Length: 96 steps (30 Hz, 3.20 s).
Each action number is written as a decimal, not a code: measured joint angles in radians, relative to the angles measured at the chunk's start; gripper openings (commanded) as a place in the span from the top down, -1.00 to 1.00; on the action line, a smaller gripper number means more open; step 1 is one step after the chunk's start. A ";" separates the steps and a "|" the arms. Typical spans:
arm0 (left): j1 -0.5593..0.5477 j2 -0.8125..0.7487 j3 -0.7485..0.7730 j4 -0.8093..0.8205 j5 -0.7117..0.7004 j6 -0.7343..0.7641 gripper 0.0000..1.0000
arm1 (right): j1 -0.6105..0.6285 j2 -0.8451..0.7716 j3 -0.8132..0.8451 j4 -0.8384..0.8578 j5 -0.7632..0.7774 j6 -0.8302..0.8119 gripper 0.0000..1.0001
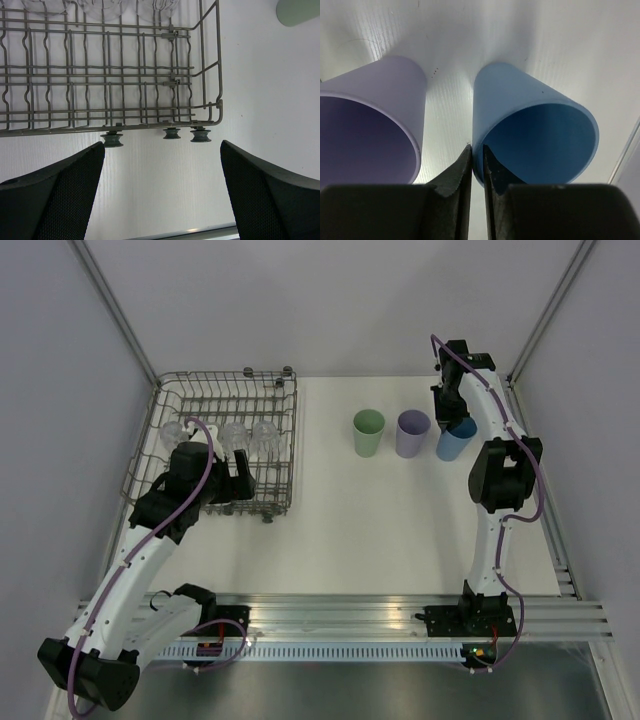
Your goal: Unload the cups from the dish rack
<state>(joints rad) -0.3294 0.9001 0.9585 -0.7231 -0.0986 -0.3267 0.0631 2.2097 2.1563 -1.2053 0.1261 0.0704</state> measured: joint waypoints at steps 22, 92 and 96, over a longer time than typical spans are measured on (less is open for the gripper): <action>0.000 0.000 0.000 0.000 0.000 0.000 -0.99 | 0.000 -0.162 0.002 -0.006 0.002 -0.016 -0.96; 0.027 1.202 0.853 -0.054 -0.139 -0.041 -0.67 | 0.024 -1.524 -1.385 1.095 -0.793 0.718 -0.96; 0.027 1.202 0.854 -0.053 -0.134 -0.038 -0.26 | 0.025 -1.524 -1.385 1.095 -0.796 0.718 -0.96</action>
<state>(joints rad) -0.3023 2.1017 1.8122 -0.7761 -0.2325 -0.3649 0.0879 0.6853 0.7712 -0.1104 -0.6701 0.7887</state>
